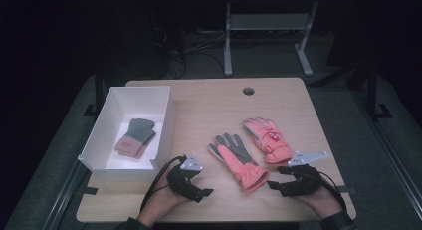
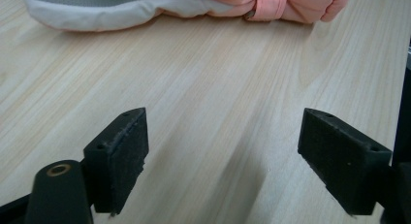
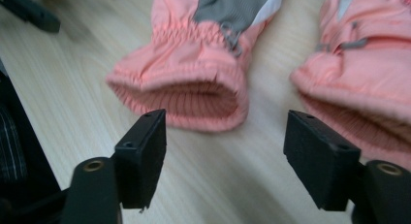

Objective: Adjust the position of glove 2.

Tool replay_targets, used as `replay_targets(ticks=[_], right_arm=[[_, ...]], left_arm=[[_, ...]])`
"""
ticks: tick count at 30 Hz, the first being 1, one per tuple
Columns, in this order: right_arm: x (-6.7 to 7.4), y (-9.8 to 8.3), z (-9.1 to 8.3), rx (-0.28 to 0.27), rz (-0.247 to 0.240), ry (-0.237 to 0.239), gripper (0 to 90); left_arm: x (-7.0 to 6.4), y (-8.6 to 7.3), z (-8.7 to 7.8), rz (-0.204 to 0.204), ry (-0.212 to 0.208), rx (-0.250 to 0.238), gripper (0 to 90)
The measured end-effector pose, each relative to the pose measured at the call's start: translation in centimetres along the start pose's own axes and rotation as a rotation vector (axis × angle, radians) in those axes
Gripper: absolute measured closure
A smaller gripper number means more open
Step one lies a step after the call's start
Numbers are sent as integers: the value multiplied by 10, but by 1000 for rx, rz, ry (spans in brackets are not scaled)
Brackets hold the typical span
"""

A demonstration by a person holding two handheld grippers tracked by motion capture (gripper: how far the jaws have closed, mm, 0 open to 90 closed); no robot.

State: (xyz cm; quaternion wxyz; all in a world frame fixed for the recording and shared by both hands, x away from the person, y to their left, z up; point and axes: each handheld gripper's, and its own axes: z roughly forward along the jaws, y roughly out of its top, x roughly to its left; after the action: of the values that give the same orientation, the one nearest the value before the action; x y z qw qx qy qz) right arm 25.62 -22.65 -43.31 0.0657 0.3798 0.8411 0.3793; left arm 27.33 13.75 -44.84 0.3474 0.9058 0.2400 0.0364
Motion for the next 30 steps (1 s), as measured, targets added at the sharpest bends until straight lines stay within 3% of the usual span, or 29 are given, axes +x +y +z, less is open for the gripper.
replay_targets(ticks=[5,7,17,24,30], right_arm=[[-5,15,-4,-33,3,-21,390],[-9,23,-3,-48,9,-43,406],[-38,53,6,-64,63,-84,450],[-61,72,21,-42,75,-151,501],[-79,80,36,-6,100,-149,529]], left_arm=[[1,0,1,18,2,-6,156],[0,0,3,-1,1,-18,157],[0,1,5,15,-2,-11,157],[0,1,6,9,-5,-15,157],[0,1,6,1,-7,-16,157]])
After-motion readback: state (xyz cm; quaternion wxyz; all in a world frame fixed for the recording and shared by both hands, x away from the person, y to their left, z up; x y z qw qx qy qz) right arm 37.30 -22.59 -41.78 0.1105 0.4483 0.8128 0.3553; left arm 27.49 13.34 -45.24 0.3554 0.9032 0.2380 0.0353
